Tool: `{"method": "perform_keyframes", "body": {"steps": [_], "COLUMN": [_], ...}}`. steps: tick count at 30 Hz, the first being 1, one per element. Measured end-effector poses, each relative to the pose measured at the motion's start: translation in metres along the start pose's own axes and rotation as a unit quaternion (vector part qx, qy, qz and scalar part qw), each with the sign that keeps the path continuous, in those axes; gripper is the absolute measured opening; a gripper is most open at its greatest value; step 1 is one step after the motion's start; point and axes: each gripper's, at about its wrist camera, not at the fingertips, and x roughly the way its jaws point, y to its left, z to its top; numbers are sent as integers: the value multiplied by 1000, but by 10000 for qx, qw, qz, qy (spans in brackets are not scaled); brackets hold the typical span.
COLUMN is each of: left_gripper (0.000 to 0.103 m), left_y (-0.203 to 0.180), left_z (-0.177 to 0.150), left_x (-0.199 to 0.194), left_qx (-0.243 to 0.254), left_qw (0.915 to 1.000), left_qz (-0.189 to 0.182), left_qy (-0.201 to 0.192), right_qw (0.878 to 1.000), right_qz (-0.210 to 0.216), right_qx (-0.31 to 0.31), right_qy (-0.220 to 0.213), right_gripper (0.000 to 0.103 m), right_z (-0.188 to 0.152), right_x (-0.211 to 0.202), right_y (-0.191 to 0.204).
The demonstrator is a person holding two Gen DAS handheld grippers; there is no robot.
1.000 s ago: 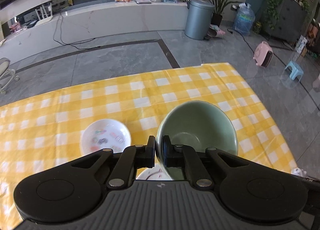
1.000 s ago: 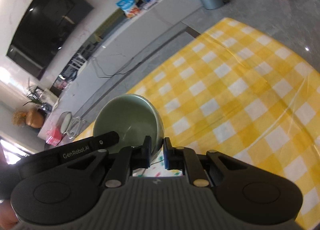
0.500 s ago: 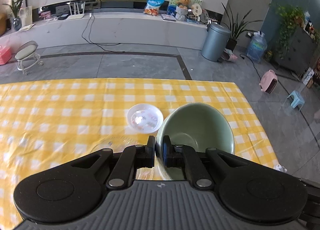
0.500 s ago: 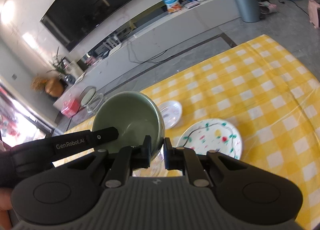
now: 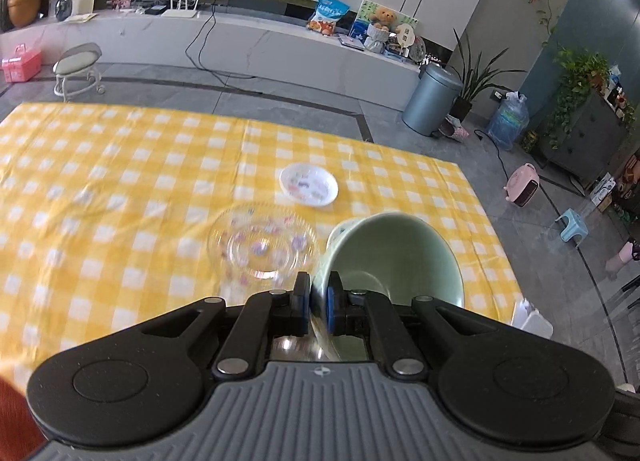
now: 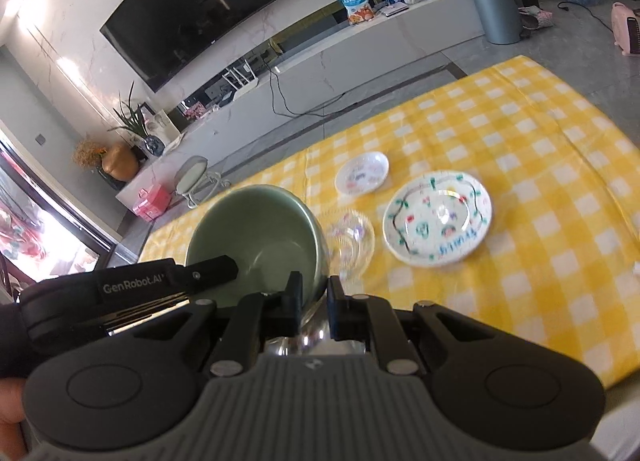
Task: Organize plates and bowls
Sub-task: 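Carry the pale green bowl with the left tool over the stacked steel bowls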
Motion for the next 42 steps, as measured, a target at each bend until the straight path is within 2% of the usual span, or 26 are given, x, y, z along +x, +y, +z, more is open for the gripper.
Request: {"method": "perform_keyframes", "body": {"steps": [9,15,21,29,42], "left_gripper": [9,9,9,11,13], "left_y": [30,42,50,55,51], "left_z": [-35,-54,-57,-54,-48], "left_x": [-13,-7,4,16,41], "left_qx": [-381,-611,-750,-671,-58], "left_qw": [9992,9975,9962,9960,9946], "left_qz": [-105,-177,-160,-49,179], "left_qy": [93,301,422,585,1024], "right_qw": [9997,9995,9991,9980,9962], "right_qz": [13,-87,-132,-170,-451], "right_qx": [145,118,139,250,32], "right_qy": [213,263,378,556,749], "right_gripper": [10,9,9,8,6], "right_z": [-36,-42,-43,-42,-45], "right_x": [-2,3,16,38,65], "right_y": [-2,-2,-5,-11,-10]}}
